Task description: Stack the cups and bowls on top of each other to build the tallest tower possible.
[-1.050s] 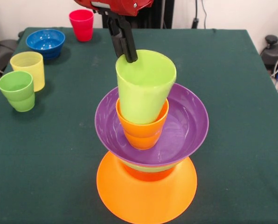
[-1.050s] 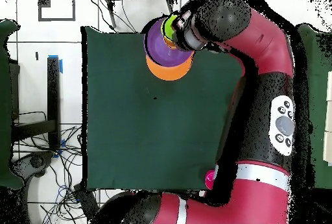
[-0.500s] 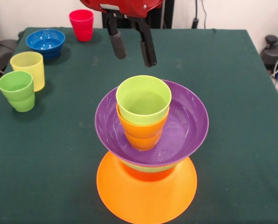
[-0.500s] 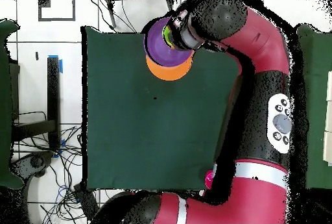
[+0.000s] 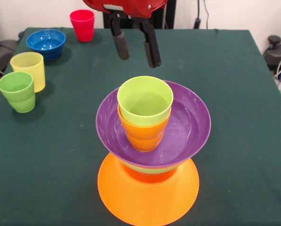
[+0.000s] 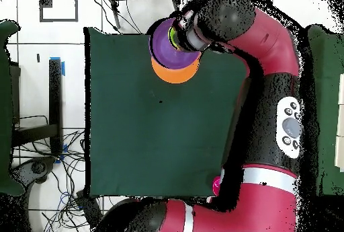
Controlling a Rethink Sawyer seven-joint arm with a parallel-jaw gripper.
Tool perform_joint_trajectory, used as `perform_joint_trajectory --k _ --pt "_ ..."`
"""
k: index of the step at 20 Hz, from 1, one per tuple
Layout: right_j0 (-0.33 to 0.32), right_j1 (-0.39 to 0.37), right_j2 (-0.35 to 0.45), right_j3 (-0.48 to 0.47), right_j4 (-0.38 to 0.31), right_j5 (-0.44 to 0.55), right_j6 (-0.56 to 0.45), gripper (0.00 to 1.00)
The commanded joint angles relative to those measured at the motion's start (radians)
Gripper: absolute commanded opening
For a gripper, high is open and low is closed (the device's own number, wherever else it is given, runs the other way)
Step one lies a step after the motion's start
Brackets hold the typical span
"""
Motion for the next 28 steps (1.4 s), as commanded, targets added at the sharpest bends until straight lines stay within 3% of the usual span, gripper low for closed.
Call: perform_joint_trajectory --k 1,10,23,28 --pt "-0.012 0.002 0.061 0.053 -0.088 0.085 -0.109 1.00" --pt "-0.053 0.106 0.029 -0.153 -0.207 0.110 -0.173 1.00" --pt "-0.124 0.160 0.044 -0.216 -0.304 0.126 -0.232 1.00" --pt "-0.153 0.163 0.044 -0.147 -0.310 0.139 -0.211 1.00"
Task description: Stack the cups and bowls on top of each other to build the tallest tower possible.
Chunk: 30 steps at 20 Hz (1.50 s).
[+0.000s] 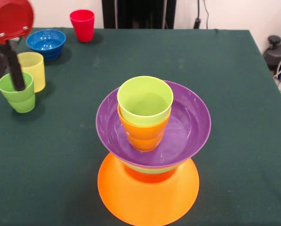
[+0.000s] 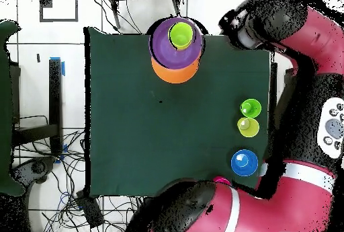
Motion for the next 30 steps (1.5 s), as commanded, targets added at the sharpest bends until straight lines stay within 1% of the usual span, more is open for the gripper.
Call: perform_joint_trajectory --k 1,3,10,15,22,25,29,30 --pt "-0.026 0.059 0.051 0.088 -0.088 0.115 -0.208 1.00" --pt "-0.039 0.057 0.061 0.128 -0.085 0.082 -0.206 1.00" --pt "-0.061 0.061 0.073 0.182 -0.078 0.047 -0.187 1.00" --pt "-0.069 0.060 0.077 0.202 -0.075 0.031 -0.178 1.00" --pt "-0.078 0.047 0.079 0.252 -0.074 -0.007 -0.164 1.00" --pt "-0.081 0.048 0.079 0.265 -0.080 -0.024 -0.167 1.00" --pt "-0.082 0.053 0.066 0.253 -0.099 -0.013 -0.170 1.00" --pt "-0.083 0.049 0.062 0.262 -0.104 -0.020 -0.171 1.00"
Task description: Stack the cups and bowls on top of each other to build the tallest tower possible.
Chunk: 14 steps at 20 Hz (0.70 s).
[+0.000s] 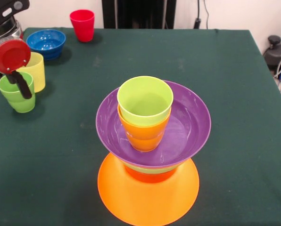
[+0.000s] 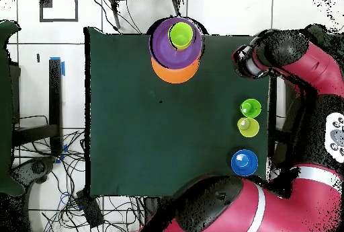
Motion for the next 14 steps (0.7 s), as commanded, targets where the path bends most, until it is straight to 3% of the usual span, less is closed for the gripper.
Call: perform_joint_trajectory --k 1,14 --pt "-0.007 0.004 0.059 0.114 -0.088 -0.026 -0.172 1.00" --pt "-0.025 0.046 0.052 0.083 -0.155 -0.050 -0.179 1.00"
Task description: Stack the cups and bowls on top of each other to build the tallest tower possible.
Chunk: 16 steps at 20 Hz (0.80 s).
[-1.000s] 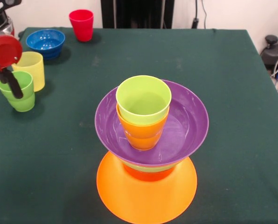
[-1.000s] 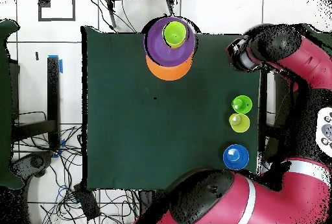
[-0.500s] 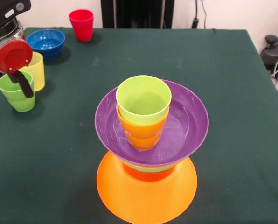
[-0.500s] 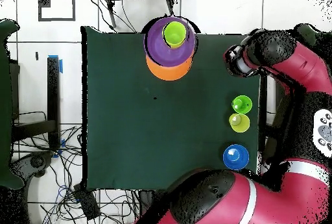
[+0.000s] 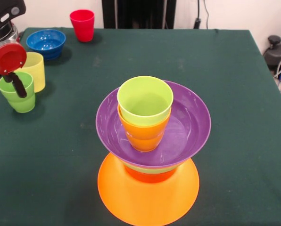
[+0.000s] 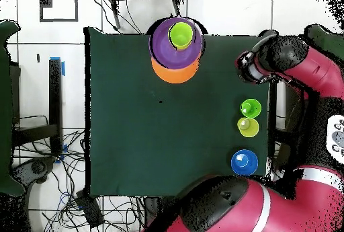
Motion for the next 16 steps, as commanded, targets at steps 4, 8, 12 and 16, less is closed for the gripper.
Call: perform_joint_trajectory --k 4,8,12,16 --pt "-0.013 0.034 0.056 0.099 -0.108 -0.053 -0.169 1.00" --pt "-0.020 0.034 0.067 0.128 -0.107 -0.077 -0.154 1.00" --pt "-0.022 0.045 0.071 0.136 -0.105 -0.095 -0.143 1.00" --pt "-0.025 0.056 0.074 0.140 -0.104 -0.112 -0.140 1.00"
